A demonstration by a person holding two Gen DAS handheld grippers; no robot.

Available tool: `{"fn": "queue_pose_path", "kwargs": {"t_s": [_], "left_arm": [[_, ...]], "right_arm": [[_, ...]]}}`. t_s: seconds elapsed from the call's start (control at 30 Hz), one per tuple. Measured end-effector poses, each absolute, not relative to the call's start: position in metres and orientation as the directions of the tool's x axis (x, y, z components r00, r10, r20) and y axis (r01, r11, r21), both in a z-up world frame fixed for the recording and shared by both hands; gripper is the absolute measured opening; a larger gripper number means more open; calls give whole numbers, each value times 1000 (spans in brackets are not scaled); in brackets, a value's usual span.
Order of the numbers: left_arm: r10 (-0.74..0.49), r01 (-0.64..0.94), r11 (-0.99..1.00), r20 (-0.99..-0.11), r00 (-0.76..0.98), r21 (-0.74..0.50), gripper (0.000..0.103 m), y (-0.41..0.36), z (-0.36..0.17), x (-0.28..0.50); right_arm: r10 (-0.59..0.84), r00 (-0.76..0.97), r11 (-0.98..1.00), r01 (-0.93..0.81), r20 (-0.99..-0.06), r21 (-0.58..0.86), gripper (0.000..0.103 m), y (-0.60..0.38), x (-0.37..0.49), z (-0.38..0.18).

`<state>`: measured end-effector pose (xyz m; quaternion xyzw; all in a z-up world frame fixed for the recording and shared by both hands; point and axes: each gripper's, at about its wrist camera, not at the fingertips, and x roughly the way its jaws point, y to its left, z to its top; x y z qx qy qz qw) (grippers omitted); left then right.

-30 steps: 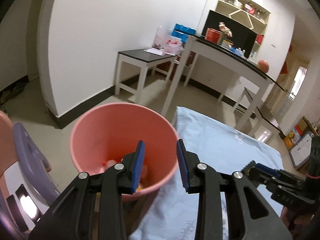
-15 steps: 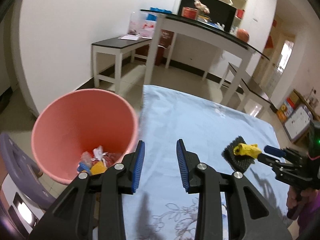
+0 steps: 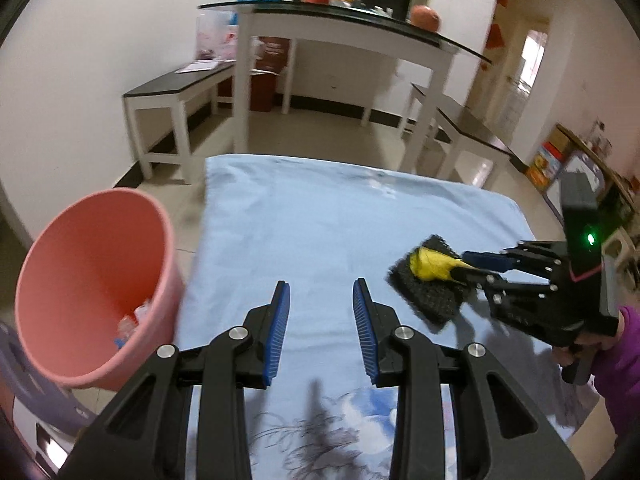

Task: Collect trash
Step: 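Grasp the yellow plastic bag with the right tool, then grasp the black mesh pad with the left tool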

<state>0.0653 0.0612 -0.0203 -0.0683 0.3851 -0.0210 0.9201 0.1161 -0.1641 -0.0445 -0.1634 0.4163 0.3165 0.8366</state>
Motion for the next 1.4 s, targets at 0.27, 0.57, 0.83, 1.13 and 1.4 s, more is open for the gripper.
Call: {"fn": "queue_pose_path", "kwargs": {"t_s": [0.27, 0.57, 0.83, 1.13, 1.4], "left_arm": [[-165, 113, 986, -726, 668, -119, 33, 22, -30, 90], [-245, 221, 966, -760, 602, -136, 33, -10, -51, 135], [-231, 249, 963, -788, 570, -102, 33, -22, -75, 168], [-222, 210, 970, -797, 561, -123, 38, -16, -91, 167], [-217, 190, 973, -780, 587, -127, 11, -20, -86, 148]], "right_arm": [[500, 431, 820, -514, -751, 251, 3, -215, 119, -27], [508, 486, 859, -350, -711, 374, 3, -267, 97, -18], [486, 504, 874, -297, -714, 385, 3, -290, 87, -23], [481, 501, 877, -295, -720, 380, 3, -288, 83, -23], [471, 507, 882, -290, -722, 371, 3, -283, 78, -20]]}}
